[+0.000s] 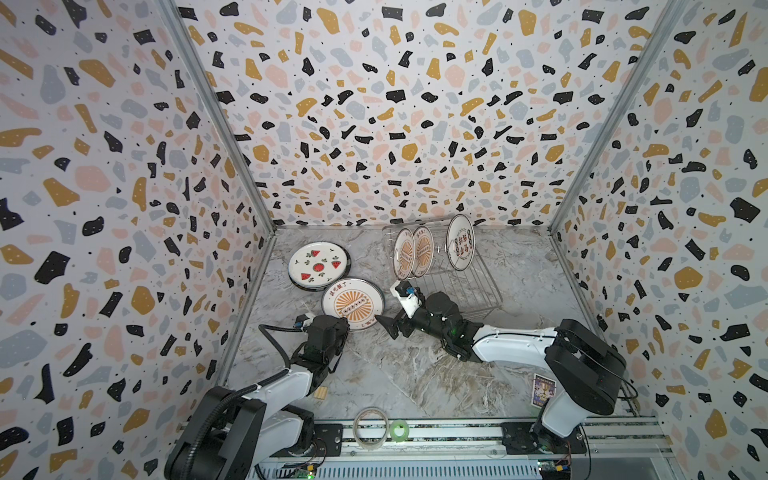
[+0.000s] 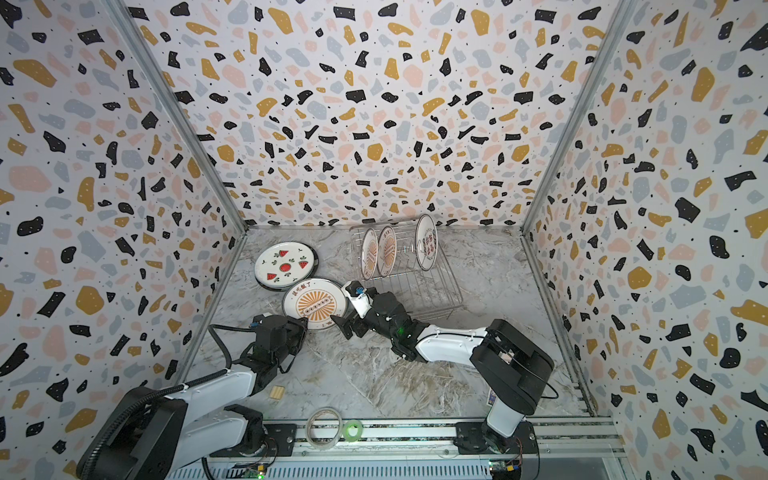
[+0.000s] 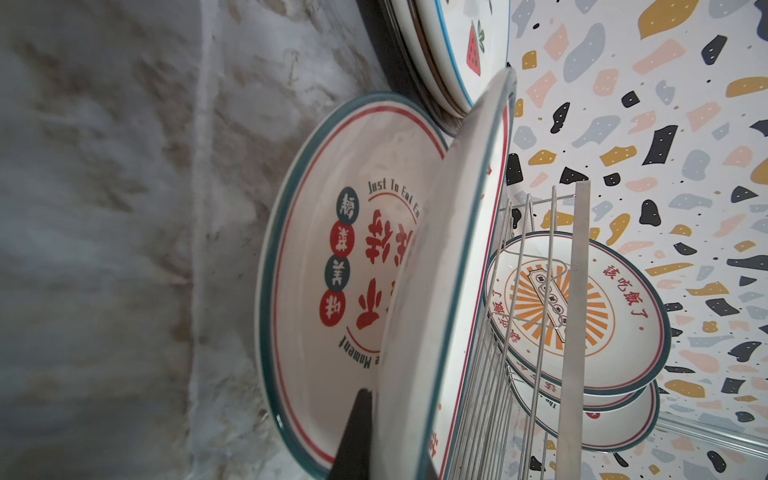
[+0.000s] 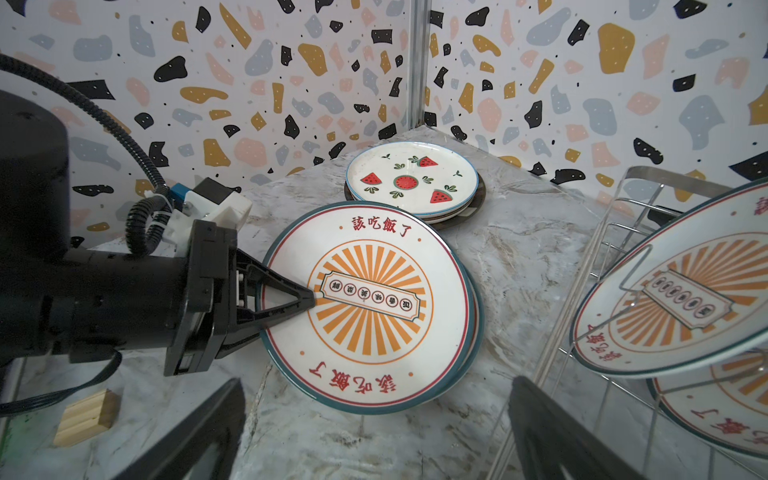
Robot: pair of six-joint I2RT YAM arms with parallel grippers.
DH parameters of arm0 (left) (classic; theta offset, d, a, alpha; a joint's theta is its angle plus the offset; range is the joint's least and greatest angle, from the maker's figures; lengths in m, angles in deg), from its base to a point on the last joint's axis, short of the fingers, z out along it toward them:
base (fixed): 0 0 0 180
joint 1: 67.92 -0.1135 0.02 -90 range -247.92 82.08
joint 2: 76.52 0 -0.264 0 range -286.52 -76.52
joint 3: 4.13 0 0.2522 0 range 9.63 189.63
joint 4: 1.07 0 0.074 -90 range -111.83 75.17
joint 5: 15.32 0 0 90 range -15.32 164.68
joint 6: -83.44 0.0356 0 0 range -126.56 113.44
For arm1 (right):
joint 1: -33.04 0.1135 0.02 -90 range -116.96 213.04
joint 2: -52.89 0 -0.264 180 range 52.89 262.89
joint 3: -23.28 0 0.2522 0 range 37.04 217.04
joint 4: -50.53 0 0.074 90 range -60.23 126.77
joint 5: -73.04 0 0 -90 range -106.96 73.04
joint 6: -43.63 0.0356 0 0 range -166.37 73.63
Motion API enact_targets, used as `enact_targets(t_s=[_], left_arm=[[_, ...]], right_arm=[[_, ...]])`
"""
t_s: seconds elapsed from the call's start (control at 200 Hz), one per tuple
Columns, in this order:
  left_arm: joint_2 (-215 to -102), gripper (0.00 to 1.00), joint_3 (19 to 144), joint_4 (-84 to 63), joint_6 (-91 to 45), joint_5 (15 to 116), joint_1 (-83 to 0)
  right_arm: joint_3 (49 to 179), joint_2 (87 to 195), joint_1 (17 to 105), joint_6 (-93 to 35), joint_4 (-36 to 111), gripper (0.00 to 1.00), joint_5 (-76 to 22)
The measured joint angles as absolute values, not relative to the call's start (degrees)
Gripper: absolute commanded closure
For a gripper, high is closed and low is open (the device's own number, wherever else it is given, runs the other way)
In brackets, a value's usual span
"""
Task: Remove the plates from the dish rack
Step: 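Lower the sunburst plate flat onto the sunburst plate on the table with the left gripper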
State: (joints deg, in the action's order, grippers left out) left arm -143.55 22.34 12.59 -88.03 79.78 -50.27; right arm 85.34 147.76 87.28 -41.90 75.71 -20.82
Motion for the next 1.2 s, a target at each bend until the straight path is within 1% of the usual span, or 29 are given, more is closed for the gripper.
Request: enact_targets(t_s=[0.15,0.29,0.385,0.621,0.661,0.741,0.881,0.911,0.946,1.106,1.201], left_arm=[[-146.06,1.00,22.67,13.46,-88.29,79.43,-50.29],[-147.92,0.94,22.78,15.34,-88.73,79.47,-50.49],[-149.49,0.93,23.24,16.19,-88.77,79.45,-50.58],[-152.66,0.85,24.07,18.49,-88.86,78.60,-50.62],[-152.92,0.83,24.07,18.62,-88.86,78.56,-50.62],[-153.27,0.70,24.07,18.66,-88.95,78.58,-50.62],[-153.30,0.68,24.07,18.88,-88.95,78.73,-50.62],[-153.23,0.63,24.07,18.88,-88.93,78.84,-50.62],[-153.06,0.61,24.05,19.08,-89.06,79.04,-50.62],[-150.41,0.40,24.03,18.18,-88.66,81.22,-50.62],[-147.29,0.38,24.03,15.91,-88.34,83.71,-50.62]], right_arm=[[85.34,147.83,87.39,-41.90,75.69,0.01,-19.57],[85.34,147.81,87.50,-41.88,75.69,0.01,-18.87],[85.34,147.81,87.50,-41.88,75.69,0.01,-18.68],[85.34,147.81,87.54,-41.66,75.64,0.01,-17.45],[85.34,147.81,87.54,-41.60,75.62,0.01,-17.28],[85.34,147.81,87.54,-41.53,75.29,0.01,-16.73],[85.34,147.81,87.54,-41.53,74.42,0.01,-15.97],[85.34,147.81,87.54,-41.53,74.33,0.01,-15.86],[85.34,147.81,87.54,-41.53,74.33,0.01,-15.81],[85.34,147.81,87.54,-41.51,74.31,0.01,-15.57],[85.34,147.81,87.54,-41.51,74.31,0.01,-15.22]])
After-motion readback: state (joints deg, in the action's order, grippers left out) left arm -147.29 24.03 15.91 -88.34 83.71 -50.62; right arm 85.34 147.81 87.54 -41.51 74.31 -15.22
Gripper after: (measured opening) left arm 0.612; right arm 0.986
